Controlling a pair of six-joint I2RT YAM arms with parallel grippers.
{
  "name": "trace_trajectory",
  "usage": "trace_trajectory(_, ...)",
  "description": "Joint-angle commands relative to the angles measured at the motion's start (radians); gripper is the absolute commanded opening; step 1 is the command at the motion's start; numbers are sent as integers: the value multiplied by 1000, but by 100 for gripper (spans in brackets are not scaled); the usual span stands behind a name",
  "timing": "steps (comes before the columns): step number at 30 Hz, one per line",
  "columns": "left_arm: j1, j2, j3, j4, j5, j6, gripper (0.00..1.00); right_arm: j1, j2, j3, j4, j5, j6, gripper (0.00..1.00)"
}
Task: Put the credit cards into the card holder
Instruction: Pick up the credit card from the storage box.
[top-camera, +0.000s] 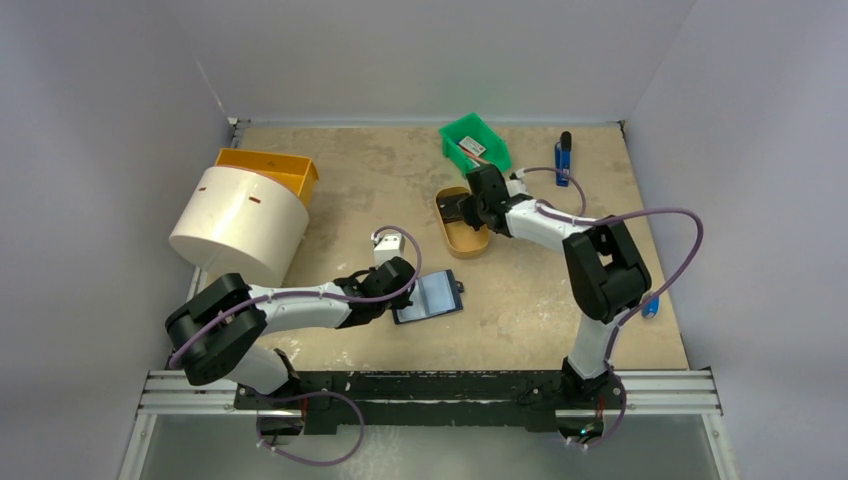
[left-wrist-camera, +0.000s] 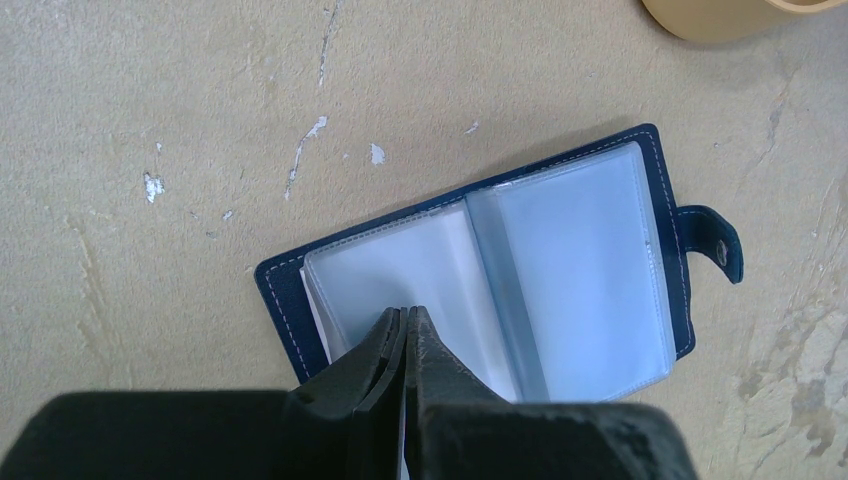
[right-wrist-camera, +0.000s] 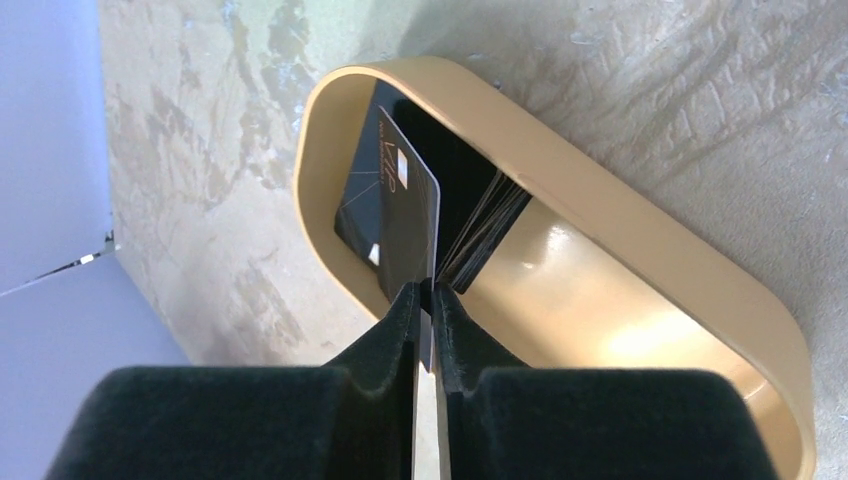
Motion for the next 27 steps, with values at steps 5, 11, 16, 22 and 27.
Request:
trace_trajectory(5, 2, 10, 38, 15, -11, 20, 0, -3, -54, 32, 6, 37, -33, 0)
trace_trajectory(11, 3, 6, 39, 13, -16, 19, 0, -2, -97, 50, 3, 45, -65, 0)
trace_trajectory(16, 3, 2, 44, 13, -24, 20, 0, -3, -208, 65, -4, 13, -247, 0)
trace_trajectory(22, 2, -24, 37, -24, -40, 21, 0, -3, -432, 86, -92, -171, -716, 0)
trace_trajectory(27, 2, -36, 24, -11, -43, 20, 0, 0, -603, 1, -235, -480, -1039, 0)
